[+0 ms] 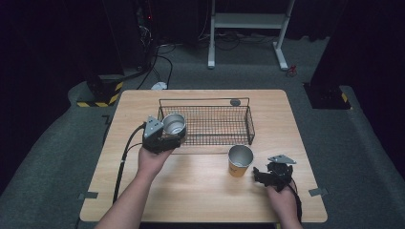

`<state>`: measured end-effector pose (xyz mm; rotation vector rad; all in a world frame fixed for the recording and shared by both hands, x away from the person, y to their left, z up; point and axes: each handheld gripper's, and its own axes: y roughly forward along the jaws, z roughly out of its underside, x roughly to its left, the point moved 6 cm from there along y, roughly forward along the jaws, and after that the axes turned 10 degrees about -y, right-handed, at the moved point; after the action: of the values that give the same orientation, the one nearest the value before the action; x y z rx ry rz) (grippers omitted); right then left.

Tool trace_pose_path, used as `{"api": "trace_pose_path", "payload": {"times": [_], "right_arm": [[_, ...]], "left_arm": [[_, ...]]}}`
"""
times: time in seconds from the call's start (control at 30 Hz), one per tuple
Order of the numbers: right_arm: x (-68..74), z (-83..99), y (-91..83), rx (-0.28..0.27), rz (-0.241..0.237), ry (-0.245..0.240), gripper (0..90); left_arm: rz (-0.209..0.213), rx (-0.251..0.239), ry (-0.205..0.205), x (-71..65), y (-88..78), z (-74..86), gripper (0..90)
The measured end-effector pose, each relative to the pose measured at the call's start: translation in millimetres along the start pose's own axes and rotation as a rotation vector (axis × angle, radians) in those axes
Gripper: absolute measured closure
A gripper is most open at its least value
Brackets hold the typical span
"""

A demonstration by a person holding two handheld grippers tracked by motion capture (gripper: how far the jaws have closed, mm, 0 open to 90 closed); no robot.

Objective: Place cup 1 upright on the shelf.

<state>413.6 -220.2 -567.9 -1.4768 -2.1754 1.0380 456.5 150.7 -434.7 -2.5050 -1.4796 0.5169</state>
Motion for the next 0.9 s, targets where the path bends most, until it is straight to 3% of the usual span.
{"api": "trace_pose_path", "payload": {"times": [0.53,0.9], "right_arm": [[0.1,0.0,0.0,0.0,0.0,0.001,8.8],[-0.1,0.0,0.0,0.0,0.0,-0.001,8.8]], "left_arm": [[-0.008,0.024,-0.023,2.7,16.3,-3.5,18.8],[-0.033,0.065,-0.067,13.5,33.8,-1.8,18.8]]}}
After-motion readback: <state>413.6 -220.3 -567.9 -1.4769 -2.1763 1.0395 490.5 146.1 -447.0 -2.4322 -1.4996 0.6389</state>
